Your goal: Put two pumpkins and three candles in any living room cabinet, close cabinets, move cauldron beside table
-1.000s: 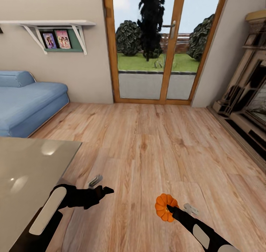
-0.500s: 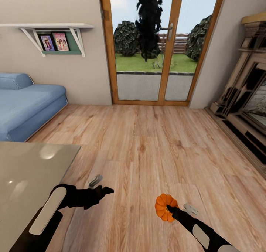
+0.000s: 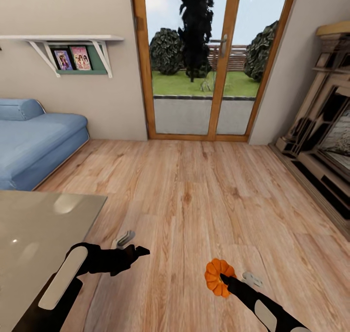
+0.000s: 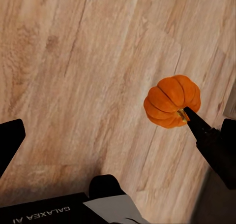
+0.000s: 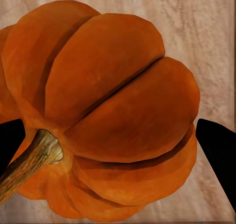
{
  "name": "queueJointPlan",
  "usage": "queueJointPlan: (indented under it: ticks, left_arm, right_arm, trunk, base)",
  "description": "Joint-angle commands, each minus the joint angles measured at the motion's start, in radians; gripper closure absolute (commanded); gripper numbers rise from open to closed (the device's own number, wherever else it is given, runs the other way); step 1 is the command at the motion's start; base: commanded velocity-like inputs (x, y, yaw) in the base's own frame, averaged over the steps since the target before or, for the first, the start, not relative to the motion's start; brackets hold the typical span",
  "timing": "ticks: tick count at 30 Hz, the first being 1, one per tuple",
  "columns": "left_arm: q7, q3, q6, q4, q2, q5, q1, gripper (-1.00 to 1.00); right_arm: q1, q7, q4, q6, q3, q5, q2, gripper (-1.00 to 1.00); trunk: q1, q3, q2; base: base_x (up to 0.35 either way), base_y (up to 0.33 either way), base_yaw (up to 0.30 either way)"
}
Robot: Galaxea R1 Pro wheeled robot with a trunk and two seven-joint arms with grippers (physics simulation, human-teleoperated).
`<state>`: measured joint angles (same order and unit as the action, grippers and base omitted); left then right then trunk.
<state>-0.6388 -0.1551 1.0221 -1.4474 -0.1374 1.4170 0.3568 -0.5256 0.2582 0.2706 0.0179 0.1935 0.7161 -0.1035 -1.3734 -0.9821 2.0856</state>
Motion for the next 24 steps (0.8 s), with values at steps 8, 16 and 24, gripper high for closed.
queueJointPlan:
  ticks: [8, 16, 24]
  left_arm:
    - [-0.011, -0.001, 0.0, -0.001, -0.001, 0.01, 0.001, -1.0]
    - [-0.01, -0.001, 0.0, -0.001, -0.001, 0.01, 0.001, -1.0]
    - [-0.011, -0.022, 0.0, -0.001, -0.001, 0.008, 0.001, -1.0]
  right_arm:
    - [0.005, 0.0, -0.001, -0.026, 0.004, 0.014, -0.002, 1.0]
    - [0.006, 0.006, -0.001, -0.039, 0.001, 0.021, -0.002, 1.0]
    - [0.006, 0.007, 0.001, -0.039, 0.0, 0.023, -0.002, 1.0]
  trunk:
    - [0.031, 0.024, -0.056]
    - [0.062, 0.049, -0.112]
    - [0.092, 0.075, -0.168]
  base:
    - [0.0, 0.0, 0.0]
    - [0.0, 0.0, 0.0]
    - [0.0, 0.0, 0.0]
